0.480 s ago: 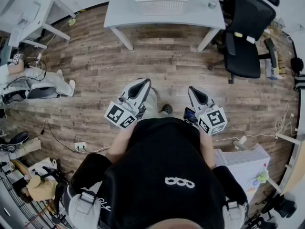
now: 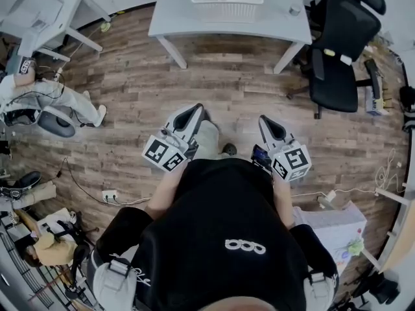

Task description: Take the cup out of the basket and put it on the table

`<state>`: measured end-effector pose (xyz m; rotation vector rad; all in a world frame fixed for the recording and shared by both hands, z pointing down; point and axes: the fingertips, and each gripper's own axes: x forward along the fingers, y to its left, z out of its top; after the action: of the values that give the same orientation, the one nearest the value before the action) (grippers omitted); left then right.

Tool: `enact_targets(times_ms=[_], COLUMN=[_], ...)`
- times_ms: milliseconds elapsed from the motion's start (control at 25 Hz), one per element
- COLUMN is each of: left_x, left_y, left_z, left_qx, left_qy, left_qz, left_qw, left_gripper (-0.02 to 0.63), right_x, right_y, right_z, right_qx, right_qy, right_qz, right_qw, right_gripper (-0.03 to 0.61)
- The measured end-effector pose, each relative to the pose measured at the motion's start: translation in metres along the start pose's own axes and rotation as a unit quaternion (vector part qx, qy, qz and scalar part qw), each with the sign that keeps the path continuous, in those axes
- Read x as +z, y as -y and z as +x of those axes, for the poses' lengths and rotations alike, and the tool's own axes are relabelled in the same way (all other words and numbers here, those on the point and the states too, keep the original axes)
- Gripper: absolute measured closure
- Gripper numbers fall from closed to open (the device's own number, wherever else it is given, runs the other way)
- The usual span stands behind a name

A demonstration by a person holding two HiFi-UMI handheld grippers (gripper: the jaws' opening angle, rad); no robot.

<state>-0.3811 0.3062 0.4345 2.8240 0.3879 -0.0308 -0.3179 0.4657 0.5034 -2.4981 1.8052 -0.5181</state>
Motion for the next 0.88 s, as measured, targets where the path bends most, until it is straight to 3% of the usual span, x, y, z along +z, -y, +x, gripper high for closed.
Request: enact_targets(times_ms=[360, 560, 880], left_x=[0.010, 0.016, 0.060], left_y=[-0.055, -0.111, -0.210], left_z=[0.025, 0.062, 0.129], left_qx=[0.009, 0.009, -0.011], left_qy=[0.015, 0.019, 0.030], left_qz=[-0.013, -0.024, -0.026], left_qw=[0.9998, 0.9995, 0.9992], left_gripper=[0.606, 0.606, 0.606], right_x=[0.021, 0.041, 0.095], right_y=[0.030, 0.059, 0.113], right_z=[0.053, 0.103, 0.193], right_qx=[0.010, 0.006, -0.009], right_qy=[0.003, -0.004, -0.008], right_qz=[0.003, 0.001, -0.004], right_qw=[1.000, 1.000, 1.000], right_gripper=[0.554, 0.554, 0.554])
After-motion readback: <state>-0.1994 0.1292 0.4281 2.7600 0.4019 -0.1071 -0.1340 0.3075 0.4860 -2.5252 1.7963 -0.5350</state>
